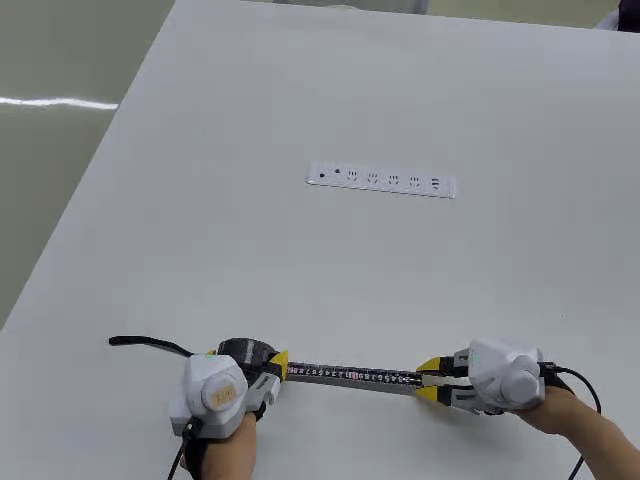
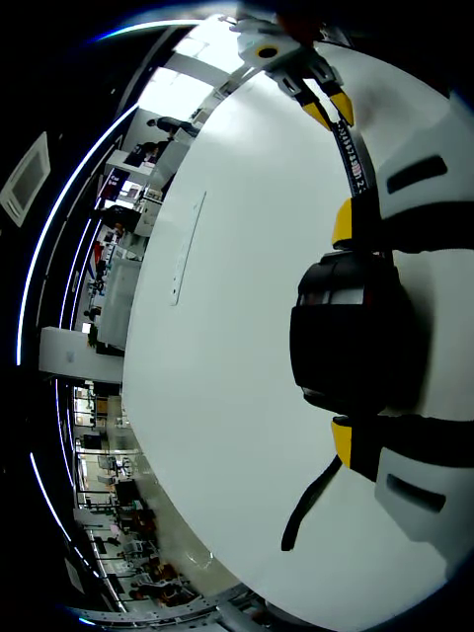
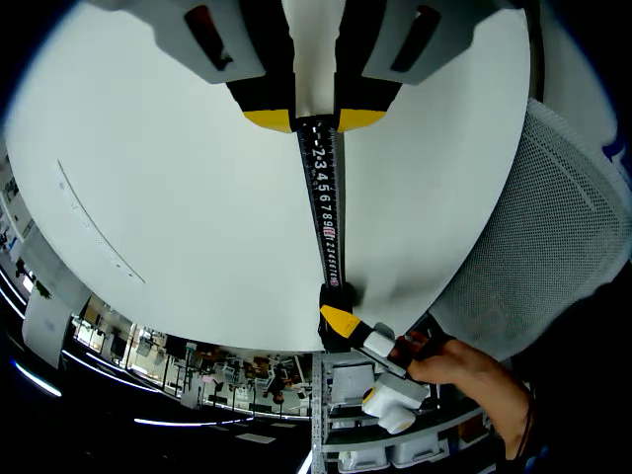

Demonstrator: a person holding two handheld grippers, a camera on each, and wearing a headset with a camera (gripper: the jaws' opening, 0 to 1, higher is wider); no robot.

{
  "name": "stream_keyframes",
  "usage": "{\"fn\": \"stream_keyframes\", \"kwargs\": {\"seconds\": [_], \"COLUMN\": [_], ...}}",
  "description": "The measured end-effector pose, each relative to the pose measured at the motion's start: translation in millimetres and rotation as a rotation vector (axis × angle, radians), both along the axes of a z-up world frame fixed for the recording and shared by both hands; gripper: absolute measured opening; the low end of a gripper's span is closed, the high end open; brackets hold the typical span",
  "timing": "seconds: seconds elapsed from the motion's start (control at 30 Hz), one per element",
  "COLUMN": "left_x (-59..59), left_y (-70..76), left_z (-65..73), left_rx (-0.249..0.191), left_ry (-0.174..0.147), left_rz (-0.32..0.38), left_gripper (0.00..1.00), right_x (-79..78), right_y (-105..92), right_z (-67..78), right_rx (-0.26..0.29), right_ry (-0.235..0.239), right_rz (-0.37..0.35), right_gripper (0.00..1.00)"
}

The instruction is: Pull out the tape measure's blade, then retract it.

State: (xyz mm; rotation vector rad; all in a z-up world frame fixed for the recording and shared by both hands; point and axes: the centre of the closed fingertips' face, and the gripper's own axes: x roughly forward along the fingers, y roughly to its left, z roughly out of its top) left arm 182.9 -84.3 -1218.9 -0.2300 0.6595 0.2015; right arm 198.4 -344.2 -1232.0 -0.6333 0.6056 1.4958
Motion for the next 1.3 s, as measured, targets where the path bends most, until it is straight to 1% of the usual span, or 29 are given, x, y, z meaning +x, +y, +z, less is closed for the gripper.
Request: {"fn": "stream_keyframes", "kwargs": {"seconds": [0.53,1.07,1.23,1.3], "left_x": [-0.9,0.3,0.7,0.4], "left_y": [-0.1,2.5,2.2,2.9], "left_z": [0.9,1.2,1.6,1.8], "left_rx": [-0.02,-0.029,-0.029,-0.031], "left_ry": [0.002,0.0,0.005,0.001], "left_rz": [-0.001,0.001,0.001,0.003], "left_gripper": [0.64,0.64,0.63,0.63], "right_x": [0.6,1.9,2.7,3.0], "right_y": [9.3,17.3,19.8,20.4], "right_z": [1.2,2.2,2.4,2.4], "right_rx": [0.006,0.011,0.011,0.012], "right_ry": [-0.002,-0.004,-0.006,-0.007], "right_rz": [0.01,0.013,0.018,0.019], "right_gripper": [0.13,0.12,0.12,0.12]}}
